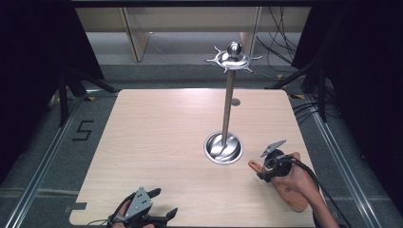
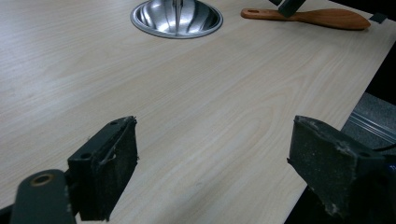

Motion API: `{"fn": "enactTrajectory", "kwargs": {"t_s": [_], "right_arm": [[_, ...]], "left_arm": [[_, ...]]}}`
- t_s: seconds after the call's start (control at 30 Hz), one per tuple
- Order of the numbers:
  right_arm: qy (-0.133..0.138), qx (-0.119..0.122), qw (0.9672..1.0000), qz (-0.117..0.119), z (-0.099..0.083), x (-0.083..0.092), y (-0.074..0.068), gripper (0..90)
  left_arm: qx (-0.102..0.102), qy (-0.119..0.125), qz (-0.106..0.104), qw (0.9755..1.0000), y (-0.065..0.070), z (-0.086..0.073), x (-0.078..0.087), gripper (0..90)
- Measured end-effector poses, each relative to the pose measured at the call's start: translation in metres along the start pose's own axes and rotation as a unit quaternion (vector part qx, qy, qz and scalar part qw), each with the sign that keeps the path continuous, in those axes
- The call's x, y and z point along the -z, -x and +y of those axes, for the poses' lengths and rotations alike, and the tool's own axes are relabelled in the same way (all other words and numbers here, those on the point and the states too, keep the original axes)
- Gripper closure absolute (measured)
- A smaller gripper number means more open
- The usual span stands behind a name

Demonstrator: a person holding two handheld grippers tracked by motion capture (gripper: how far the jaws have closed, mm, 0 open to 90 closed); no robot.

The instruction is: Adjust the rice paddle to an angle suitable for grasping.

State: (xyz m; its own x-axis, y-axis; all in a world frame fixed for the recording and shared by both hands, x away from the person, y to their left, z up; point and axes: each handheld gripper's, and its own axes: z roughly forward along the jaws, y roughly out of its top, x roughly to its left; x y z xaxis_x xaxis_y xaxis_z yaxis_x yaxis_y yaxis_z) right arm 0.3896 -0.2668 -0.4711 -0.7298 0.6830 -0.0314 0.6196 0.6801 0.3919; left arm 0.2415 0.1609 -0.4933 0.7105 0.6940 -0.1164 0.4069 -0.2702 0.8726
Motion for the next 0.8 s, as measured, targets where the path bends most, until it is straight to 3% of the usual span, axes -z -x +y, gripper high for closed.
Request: {"fn": "enactTrajectory", "kwargs": {"t_s": [0.07, 0.17, 0.2, 0.23, 0.4, 0.5, 0.7, 0.8], "right_arm": [[-0.010, -0.014, 0.9998, 0.009, 0.001, -0.002, 0.000, 50.9], [-0.018, 0.000, 0.9998, 0.003, 0.005, -0.006, 0.006, 54.8], [-0.021, 0.004, 0.9998, 0.005, 0.007, -0.007, 0.007, 56.3], [-0.027, 0.000, 0.9996, 0.009, 0.008, -0.008, 0.006, 57.7], [-0.047, 0.016, 0.9987, 0.010, 0.013, -0.012, 0.006, 61.9], [-0.062, 0.006, 0.9980, 0.013, 0.016, -0.013, 0.004, 64.4], [-0.099, 0.025, 0.9946, 0.018, 0.027, -0.015, 0.007, 65.0], [-0.132, 0.030, 0.9906, 0.018, 0.035, -0.017, 0.005, 65.8]], "left_arm": [[-0.002, 0.000, 0.000, 1.0000, 0.000, 0.000, 0.000, 14.8], [-0.003, -0.002, -0.001, 1.0000, 0.000, 0.000, 0.000, 14.8], [-0.018, -0.012, 0.005, 0.9998, -0.002, 0.001, 0.001, 14.8], [-0.001, 0.001, -0.001, 1.0000, 0.000, 0.000, 0.000, 14.8], [-0.001, 0.000, -0.001, 1.0000, 0.000, 0.000, 0.000, 14.8], [0.005, 0.002, 0.003, 1.0000, 0.001, 0.000, 0.000, 14.8], [0.000, 0.002, -0.001, 1.0000, 0.000, 0.000, 0.000, 14.8], [0.001, -0.001, 0.004, 1.0000, 0.001, 0.000, 0.000, 14.8]]}}
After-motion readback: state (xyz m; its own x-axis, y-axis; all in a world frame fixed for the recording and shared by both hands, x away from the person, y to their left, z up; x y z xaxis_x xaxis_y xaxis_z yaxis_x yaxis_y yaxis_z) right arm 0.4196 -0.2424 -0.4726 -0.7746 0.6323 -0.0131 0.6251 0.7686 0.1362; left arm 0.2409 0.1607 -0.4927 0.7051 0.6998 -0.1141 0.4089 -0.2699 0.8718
